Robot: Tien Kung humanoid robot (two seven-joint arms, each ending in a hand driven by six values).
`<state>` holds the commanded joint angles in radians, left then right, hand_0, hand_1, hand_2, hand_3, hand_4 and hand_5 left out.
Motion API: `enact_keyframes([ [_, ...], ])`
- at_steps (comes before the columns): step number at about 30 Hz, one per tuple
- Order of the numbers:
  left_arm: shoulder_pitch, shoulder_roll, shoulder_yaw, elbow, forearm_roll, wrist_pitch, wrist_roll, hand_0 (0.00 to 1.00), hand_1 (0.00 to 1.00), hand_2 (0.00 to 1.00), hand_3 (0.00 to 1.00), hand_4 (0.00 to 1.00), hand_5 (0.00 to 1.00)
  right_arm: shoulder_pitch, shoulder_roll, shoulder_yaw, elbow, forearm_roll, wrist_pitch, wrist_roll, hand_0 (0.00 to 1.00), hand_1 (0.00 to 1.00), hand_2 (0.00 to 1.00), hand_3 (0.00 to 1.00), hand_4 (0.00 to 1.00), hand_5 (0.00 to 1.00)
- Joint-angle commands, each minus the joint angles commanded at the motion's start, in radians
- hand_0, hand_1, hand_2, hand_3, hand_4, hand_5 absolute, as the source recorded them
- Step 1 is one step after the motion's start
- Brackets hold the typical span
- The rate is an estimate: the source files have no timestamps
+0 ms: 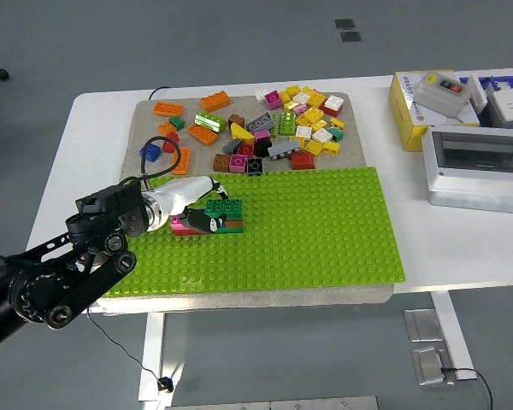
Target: Pick up the brick,pile it on top of brick,press brick,pick up the brick,pile it on top of brick,press brick
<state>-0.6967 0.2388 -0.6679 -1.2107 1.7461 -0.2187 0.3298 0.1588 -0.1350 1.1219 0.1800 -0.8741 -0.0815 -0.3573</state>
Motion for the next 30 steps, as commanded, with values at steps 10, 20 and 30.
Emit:
enact_keyframes([
  [10,0.006,-0.005,-0.009,-0.004,0.004,-0.002,0.008,0.975,0.951,0.932,0.532,0.542,0.235,-0.001,0.000,0.001,0.000,-0.001,0.000,0.000,0.700,0.635,0.463,0.759,0.625,0.998],
  [20,0.009,-0.005,-0.011,-0.008,0.002,-0.006,0.015,0.973,0.950,0.930,0.531,0.548,0.238,-0.002,-0.001,0.000,0.000,0.002,-0.001,0.001,0.699,0.635,0.460,0.759,0.626,0.998],
  [30,0.014,-0.007,-0.012,-0.013,0.003,-0.012,0.030,0.971,0.949,0.928,0.530,0.554,0.239,-0.004,-0.001,0.003,0.000,0.000,-0.001,0.002,0.699,0.636,0.460,0.758,0.627,0.998],
])
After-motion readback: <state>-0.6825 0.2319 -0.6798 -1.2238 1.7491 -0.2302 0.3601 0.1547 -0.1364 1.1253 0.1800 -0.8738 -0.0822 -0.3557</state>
